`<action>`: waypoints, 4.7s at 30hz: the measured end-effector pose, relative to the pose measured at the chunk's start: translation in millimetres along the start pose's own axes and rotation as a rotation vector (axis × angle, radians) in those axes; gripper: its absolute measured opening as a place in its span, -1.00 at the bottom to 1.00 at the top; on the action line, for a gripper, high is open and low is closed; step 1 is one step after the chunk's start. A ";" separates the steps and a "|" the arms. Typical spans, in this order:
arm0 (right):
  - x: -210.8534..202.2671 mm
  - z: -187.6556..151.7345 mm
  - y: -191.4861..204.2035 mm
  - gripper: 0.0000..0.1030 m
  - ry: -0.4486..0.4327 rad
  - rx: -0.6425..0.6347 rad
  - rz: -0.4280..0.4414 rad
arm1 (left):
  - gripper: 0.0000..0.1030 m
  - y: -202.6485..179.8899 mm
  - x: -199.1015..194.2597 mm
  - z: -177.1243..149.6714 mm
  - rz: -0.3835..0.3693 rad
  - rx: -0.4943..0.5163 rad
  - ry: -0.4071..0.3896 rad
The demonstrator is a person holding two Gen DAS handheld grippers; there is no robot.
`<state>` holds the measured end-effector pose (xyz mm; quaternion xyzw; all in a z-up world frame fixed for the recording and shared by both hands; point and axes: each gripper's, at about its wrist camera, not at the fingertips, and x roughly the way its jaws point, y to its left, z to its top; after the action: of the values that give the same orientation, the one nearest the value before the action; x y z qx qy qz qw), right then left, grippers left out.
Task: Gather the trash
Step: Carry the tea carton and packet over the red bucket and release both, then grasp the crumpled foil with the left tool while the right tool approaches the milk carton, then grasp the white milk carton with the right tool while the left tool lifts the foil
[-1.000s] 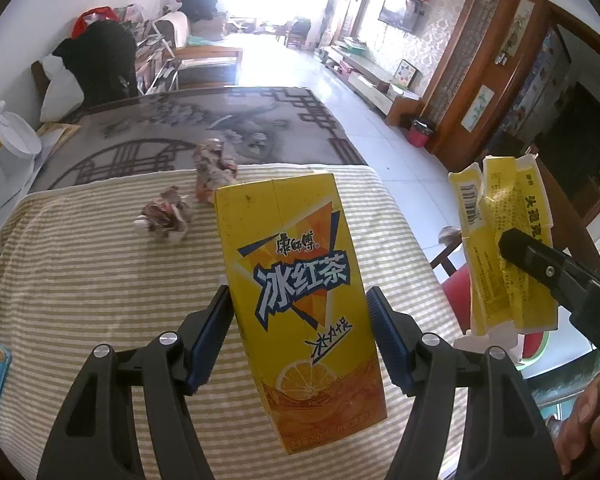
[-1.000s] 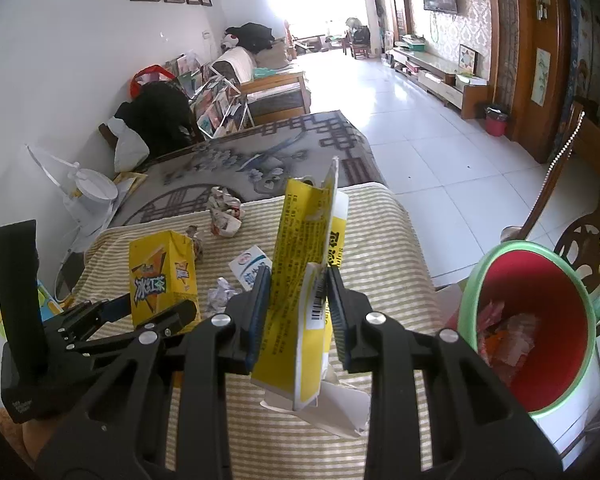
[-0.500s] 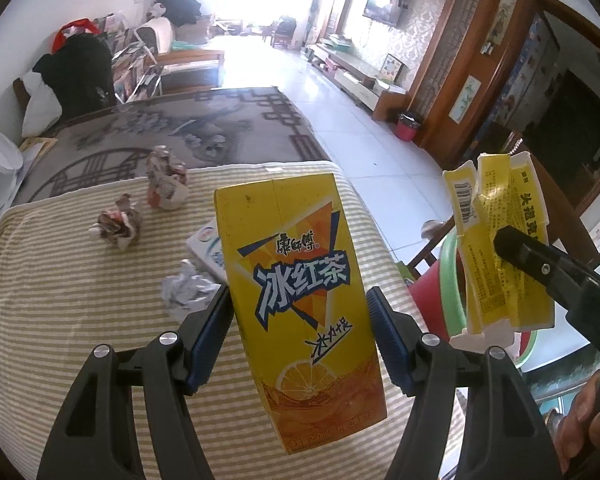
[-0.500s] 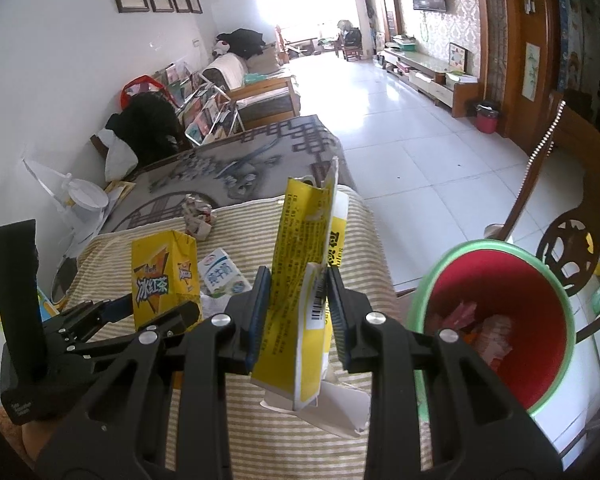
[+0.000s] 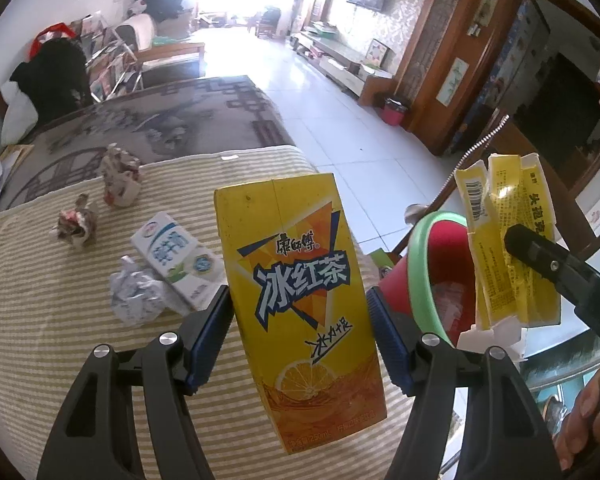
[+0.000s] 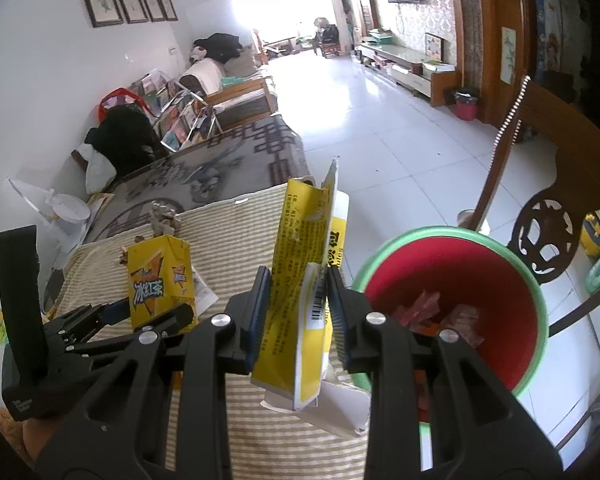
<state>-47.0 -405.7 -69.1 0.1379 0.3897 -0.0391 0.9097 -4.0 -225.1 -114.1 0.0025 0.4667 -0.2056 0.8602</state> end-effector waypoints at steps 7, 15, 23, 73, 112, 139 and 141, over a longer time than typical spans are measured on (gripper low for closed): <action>-4.7 0.6 -28.4 -0.44 -0.009 0.030 -0.019 | 0.25 -28.8 7.3 3.9 -0.012 0.027 0.008; -6.7 3.6 -67.7 -0.45 -0.013 0.059 -0.052 | 0.25 -64.8 16.0 9.4 -0.047 0.070 0.014; -13.7 1.4 -117.1 -0.45 -0.005 0.101 -0.129 | 0.25 -113.8 35.7 15.4 -0.130 0.152 0.039; 103.9 1.0 137.3 0.47 0.178 -0.172 0.001 | -0.13 207.2 67.9 -10.0 -0.054 -0.251 0.188; 249.1 -27.1 196.4 0.81 0.445 -0.376 -0.098 | 0.44 300.3 39.0 -39.7 0.043 -0.348 0.174; 157.0 -13.4 213.9 -0.03 0.258 -0.311 0.011 | 0.00 272.2 7.0 -20.8 0.053 -0.263 0.044; 145.3 -11.0 215.4 -0.03 0.231 -0.314 0.008 | 0.00 267.9 3.5 -21.9 0.049 -0.249 0.037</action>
<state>84.5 -190.8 -133.5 -0.0007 0.4923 0.0417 0.8694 75.5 23.3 -179.5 -0.0890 0.5042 -0.1247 0.8499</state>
